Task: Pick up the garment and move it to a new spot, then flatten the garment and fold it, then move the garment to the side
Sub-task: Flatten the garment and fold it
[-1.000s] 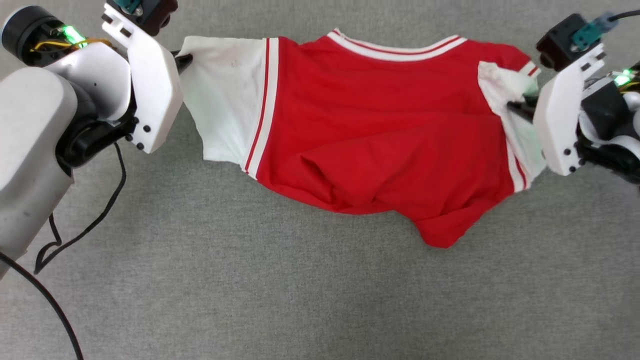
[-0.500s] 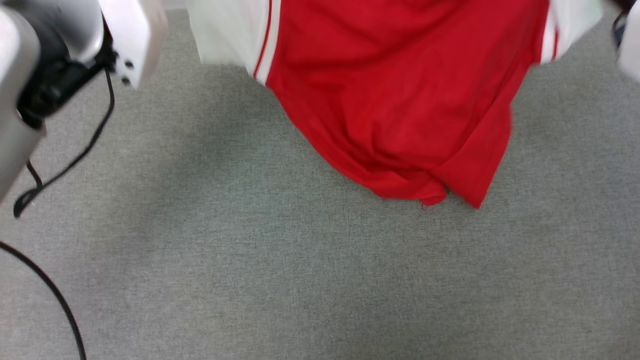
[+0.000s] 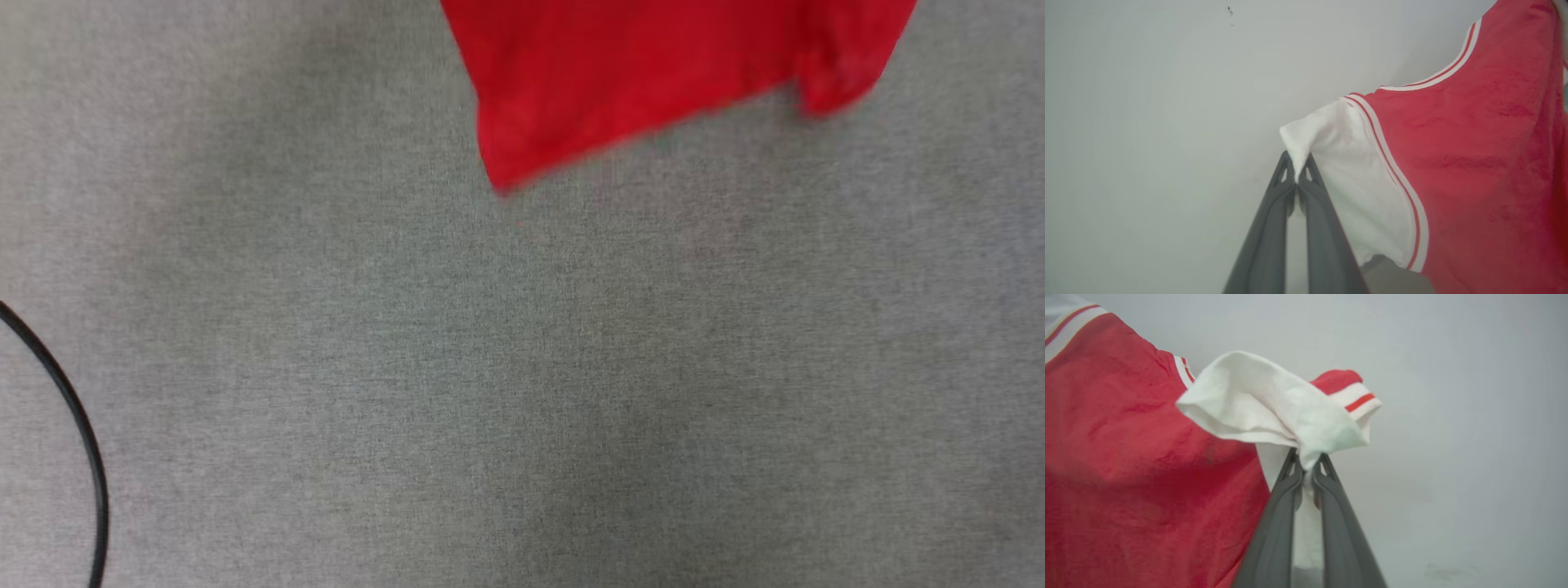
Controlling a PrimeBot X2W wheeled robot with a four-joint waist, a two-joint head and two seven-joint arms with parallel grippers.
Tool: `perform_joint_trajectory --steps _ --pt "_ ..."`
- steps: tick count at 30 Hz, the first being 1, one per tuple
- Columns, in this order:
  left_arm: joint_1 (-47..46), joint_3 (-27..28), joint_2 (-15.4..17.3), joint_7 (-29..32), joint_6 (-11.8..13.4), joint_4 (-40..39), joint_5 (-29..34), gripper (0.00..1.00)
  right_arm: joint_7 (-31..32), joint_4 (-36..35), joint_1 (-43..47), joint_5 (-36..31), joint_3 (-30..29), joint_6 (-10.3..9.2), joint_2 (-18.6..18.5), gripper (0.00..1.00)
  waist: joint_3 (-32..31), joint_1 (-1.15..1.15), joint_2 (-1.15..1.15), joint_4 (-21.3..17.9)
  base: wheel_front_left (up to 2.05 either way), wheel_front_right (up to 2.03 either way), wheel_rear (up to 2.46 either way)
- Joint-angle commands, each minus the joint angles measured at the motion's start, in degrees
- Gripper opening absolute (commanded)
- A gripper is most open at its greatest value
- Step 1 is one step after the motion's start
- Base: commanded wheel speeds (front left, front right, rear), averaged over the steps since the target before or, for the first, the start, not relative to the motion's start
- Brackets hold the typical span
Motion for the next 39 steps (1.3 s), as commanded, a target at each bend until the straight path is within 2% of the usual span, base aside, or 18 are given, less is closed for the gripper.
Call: perform_joint_trajectory --steps 1,9,15,26,34,39 --pt "-1.32 0.34 -0.32 -0.57 -0.36 0.74 0.57 0.0 -0.25 0.75 -1.69 -1.1 -0.27 -0.06 0.66 0.0 2.29 0.0 0.0 0.28 0.0 0.0 0.0" --pt "-14.46 1.92 -2.07 -4.4 -1.75 8.15 2.37 0.0 -3.49 9.16 -16.76 -9.38 -3.13 -0.06 8.1 0.0 6.98 0.0 0.0 -0.12 0.0 0.0 0.0" --pt "-16.2 0.92 -3.29 -7.08 -2.36 12.44 1.84 0.0 -6.35 13.29 -19.2 -11.26 -1.1 -0.06 11.61 0.0 8.04 0.0 0.0 0.46 0.0 0.0 0.0" --pt "-3.31 -3.11 -3.66 -13.78 -2.77 16.87 -1.58 0.0 -13.61 16.99 -6.16 -7.35 5.69 -0.06 11.25 0.0 7.07 0.0 0.0 1.04 0.0 0.0 0.0" --pt "13.45 -5.69 -1.06 -19.52 -2.75 15.14 -4.38 0.0 -20.24 16.89 8.75 -1.88 10.35 -0.06 11.04 0.0 1.43 0.0 0.0 -0.17 0.0 0.0 0.0" --pt "26.58 -6.51 1.23 -22.35 -0.62 11.21 -6.78 0.0 -24.03 14.58 18.82 1.65 13.79 -0.06 9.9 0.0 -3.03 0.0 0.0 -0.76 0.0 0.0 0.0"
